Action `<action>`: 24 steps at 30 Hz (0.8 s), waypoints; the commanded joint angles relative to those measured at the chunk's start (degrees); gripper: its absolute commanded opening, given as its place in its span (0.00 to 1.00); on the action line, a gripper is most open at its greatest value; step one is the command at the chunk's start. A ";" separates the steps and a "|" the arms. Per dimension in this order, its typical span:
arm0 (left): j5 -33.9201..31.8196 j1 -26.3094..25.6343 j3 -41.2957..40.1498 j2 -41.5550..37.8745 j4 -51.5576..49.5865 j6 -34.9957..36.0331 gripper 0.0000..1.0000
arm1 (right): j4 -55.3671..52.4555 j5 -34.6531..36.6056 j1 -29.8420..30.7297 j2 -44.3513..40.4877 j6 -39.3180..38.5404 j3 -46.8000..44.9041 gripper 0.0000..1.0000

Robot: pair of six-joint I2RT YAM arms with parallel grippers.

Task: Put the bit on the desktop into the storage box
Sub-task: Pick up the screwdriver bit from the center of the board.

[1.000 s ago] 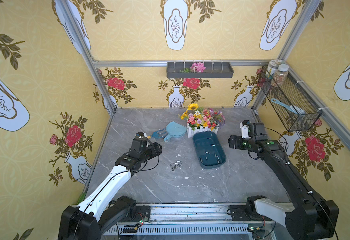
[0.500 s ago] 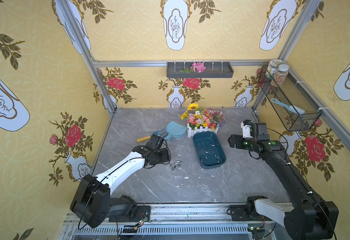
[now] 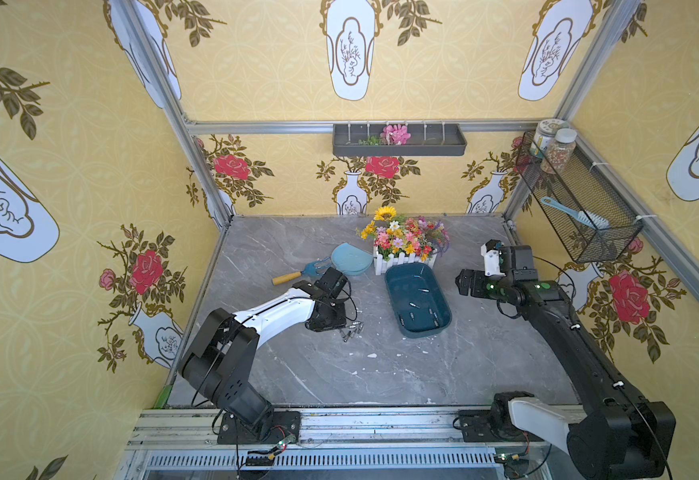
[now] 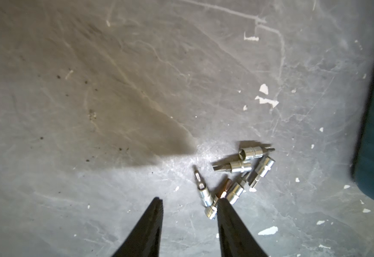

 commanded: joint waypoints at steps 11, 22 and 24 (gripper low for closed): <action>2.16 -1.82 1.02 4.64 0.01 0.97 0.39 | 1.34 0.87 0.00 0.01 -0.28 -0.24 0.97; 2.43 -2.08 0.96 5.92 0.03 1.43 0.34 | 1.13 1.06 0.01 0.02 -0.21 -0.33 0.97; 2.65 -2.08 0.85 6.14 0.02 1.52 0.33 | 1.17 1.14 0.02 0.10 -0.21 -0.28 0.97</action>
